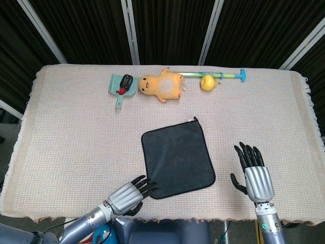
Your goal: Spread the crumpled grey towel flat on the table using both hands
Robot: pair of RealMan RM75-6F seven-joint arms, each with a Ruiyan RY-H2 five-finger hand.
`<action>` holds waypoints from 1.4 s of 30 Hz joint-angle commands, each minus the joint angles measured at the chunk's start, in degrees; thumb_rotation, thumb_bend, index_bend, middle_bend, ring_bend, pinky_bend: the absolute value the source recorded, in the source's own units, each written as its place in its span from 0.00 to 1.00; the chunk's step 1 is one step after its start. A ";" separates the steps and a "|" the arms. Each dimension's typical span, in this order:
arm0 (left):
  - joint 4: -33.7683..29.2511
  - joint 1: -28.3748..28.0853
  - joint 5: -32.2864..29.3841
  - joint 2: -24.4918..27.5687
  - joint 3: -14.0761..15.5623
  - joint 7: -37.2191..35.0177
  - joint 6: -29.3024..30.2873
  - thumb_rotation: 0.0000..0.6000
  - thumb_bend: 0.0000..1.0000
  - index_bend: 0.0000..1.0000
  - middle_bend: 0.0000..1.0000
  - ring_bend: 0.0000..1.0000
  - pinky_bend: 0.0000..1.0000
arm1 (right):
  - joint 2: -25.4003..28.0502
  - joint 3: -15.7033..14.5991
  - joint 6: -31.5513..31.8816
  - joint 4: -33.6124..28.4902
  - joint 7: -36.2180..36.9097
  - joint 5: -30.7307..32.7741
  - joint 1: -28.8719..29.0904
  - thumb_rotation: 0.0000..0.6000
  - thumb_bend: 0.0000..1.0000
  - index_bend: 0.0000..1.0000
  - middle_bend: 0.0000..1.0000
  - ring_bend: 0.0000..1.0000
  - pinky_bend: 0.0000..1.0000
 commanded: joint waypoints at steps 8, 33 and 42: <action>7.17 -1.25 -6.34 -1.97 -8.35 4.14 -0.45 1.00 0.67 0.07 0.03 0.00 0.00 | 0.35 0.33 0.14 -0.52 0.07 0.04 -0.09 1.00 0.42 0.00 0.00 0.00 0.01; 26.71 -7.71 -21.66 -9.34 -14.87 8.06 -9.72 1.00 0.67 0.08 0.04 0.00 0.00 | 0.46 1.57 -1.71 0.34 1.99 3.27 0.35 1.00 0.42 0.00 0.00 0.00 0.01; 28.77 -8.86 -21.87 -11.63 -15.27 7.80 -10.38 1.00 0.67 0.08 0.04 0.00 0.00 | 0.56 1.42 -1.91 0.23 2.24 3.22 0.39 1.00 0.42 0.00 0.00 0.00 0.01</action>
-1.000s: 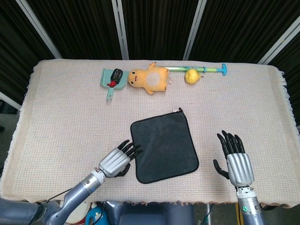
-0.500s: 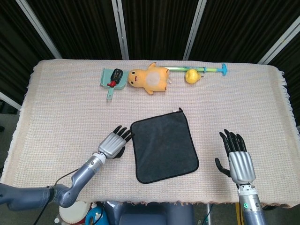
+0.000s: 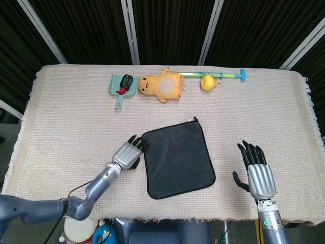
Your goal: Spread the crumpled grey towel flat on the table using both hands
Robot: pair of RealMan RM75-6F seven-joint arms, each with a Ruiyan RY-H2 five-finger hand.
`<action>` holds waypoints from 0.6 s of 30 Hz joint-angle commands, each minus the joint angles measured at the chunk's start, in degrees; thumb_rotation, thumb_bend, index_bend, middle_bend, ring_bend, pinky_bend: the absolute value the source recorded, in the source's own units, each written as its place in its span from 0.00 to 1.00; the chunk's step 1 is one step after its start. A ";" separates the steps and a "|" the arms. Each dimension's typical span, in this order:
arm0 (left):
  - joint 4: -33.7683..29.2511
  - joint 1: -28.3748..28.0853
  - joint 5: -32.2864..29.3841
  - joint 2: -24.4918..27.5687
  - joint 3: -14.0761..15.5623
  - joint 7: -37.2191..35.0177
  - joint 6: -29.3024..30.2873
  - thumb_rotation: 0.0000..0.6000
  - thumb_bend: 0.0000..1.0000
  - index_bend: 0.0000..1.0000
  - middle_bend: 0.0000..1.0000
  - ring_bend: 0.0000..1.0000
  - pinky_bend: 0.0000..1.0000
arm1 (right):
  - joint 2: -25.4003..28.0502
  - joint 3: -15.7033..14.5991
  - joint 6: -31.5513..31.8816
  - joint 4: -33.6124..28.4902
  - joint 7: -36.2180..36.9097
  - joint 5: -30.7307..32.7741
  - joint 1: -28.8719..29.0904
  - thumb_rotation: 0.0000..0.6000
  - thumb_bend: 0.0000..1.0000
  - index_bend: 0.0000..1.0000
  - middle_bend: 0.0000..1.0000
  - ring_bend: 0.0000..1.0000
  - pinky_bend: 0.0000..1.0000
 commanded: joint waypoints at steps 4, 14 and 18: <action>0.70 -0.66 -0.66 -0.70 0.16 0.36 -0.75 1.00 0.67 0.08 0.04 0.00 0.00 | 0.02 0.02 0.11 0.04 0.07 -0.10 -0.01 1.00 0.42 0.00 0.00 0.00 0.01; 0.08 -0.02 -1.15 1.20 1.31 0.67 0.02 1.00 0.67 0.08 0.04 0.00 0.00 | 0.20 0.04 -0.02 -0.08 0.51 0.23 -0.07 1.00 0.42 0.00 0.00 0.00 0.01; -0.42 0.28 -1.06 2.12 1.68 0.58 0.35 1.00 0.67 0.08 0.04 0.00 0.00 | 0.16 -0.10 0.18 -0.18 0.57 -0.15 -0.13 1.00 0.42 0.00 0.00 0.00 0.01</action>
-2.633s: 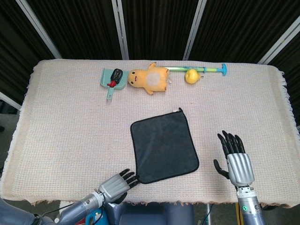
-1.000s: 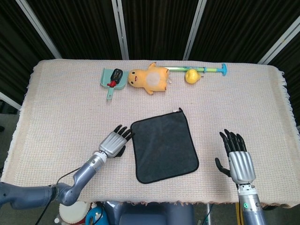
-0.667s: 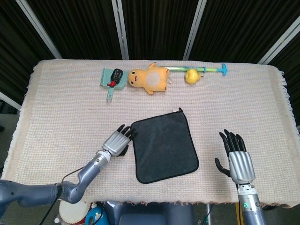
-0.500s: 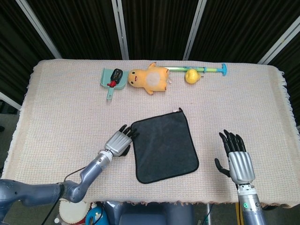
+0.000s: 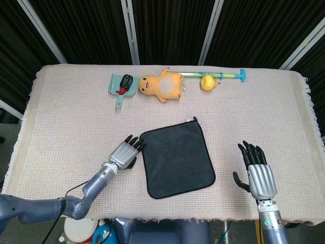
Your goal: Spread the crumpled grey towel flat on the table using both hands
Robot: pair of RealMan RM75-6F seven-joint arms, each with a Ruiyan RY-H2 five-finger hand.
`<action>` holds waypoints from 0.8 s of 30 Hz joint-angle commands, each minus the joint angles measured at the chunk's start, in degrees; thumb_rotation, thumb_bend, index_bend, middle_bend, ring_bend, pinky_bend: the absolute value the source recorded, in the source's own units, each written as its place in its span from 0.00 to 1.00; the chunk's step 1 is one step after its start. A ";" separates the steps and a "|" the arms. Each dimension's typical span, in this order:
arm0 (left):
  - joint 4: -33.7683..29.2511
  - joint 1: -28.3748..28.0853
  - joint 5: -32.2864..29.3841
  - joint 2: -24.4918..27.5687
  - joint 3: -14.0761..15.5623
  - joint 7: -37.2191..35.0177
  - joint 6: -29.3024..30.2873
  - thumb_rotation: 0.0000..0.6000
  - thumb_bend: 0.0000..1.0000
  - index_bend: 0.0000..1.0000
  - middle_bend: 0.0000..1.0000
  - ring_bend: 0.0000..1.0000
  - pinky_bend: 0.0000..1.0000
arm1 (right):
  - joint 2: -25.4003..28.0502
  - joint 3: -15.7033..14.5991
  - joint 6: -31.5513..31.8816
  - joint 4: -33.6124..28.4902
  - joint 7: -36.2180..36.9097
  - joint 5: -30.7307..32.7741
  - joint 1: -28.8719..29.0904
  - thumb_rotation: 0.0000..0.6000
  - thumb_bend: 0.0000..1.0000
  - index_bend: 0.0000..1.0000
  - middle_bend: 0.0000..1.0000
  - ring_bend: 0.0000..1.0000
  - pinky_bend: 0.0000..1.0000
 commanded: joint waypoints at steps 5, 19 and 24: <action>-0.80 0.37 0.24 1.21 0.46 -0.21 0.54 1.00 0.67 0.08 0.04 0.00 0.00 | 0.03 -0.14 0.05 -0.28 0.05 -0.23 -0.03 1.00 0.42 0.00 0.00 0.00 0.01; -4.87 2.61 7.12 1.85 -1.78 -7.78 6.69 1.00 0.33 0.00 0.00 0.00 0.00 | 0.06 0.01 0.18 0.13 0.58 -0.46 0.03 1.00 0.42 0.00 0.00 0.00 0.01; -12.08 7.77 9.44 4.98 -1.26 -10.92 14.84 1.00 0.21 0.00 0.00 0.00 0.00 | 0.28 -0.01 -0.44 1.25 0.85 -0.11 0.22 1.00 0.42 0.00 0.00 0.00 0.01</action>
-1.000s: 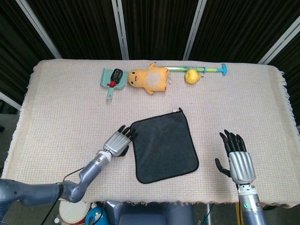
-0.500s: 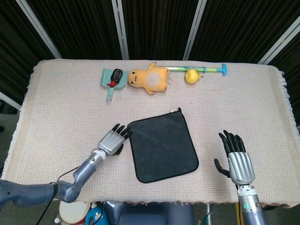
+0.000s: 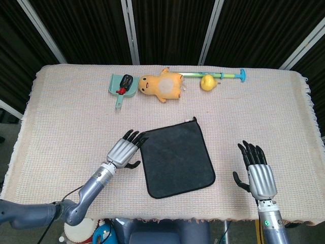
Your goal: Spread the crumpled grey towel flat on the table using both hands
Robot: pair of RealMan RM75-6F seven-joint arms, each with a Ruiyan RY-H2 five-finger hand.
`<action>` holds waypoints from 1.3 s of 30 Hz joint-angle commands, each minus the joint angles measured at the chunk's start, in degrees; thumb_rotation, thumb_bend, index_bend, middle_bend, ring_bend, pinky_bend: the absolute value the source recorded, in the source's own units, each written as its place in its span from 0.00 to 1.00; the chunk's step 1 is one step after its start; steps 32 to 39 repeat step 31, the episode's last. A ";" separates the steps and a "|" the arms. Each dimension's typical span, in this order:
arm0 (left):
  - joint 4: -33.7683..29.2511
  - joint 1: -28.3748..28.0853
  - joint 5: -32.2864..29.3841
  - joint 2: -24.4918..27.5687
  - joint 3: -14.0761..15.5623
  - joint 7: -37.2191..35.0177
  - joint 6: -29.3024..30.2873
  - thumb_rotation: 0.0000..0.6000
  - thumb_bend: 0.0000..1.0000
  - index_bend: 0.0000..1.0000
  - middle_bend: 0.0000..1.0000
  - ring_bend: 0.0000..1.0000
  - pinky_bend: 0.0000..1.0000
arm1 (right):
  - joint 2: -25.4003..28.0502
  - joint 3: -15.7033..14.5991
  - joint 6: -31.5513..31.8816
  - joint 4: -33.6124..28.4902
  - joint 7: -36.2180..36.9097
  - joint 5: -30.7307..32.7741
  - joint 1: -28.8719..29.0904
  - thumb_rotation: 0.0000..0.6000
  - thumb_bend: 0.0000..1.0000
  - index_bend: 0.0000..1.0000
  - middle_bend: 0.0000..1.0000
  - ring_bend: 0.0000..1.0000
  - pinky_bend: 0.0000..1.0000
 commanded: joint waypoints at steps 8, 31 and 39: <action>-14.83 16.61 10.46 11.07 7.78 -5.24 23.09 1.00 0.13 0.00 0.00 0.00 0.00 | 2.19 -1.10 -1.08 1.12 1.07 0.09 -0.26 1.00 0.42 0.00 0.00 0.00 0.01; -7.56 38.34 21.30 27.55 16.59 -24.66 42.71 1.00 0.09 0.00 0.00 0.00 0.00 | 7.80 -1.99 7.38 2.37 8.64 -0.09 -6.90 1.00 0.42 0.00 0.00 0.00 0.00; -7.56 38.34 21.30 27.55 16.59 -24.66 42.71 1.00 0.09 0.00 0.00 0.00 0.00 | 7.80 -1.99 7.38 2.37 8.64 -0.09 -6.90 1.00 0.42 0.00 0.00 0.00 0.00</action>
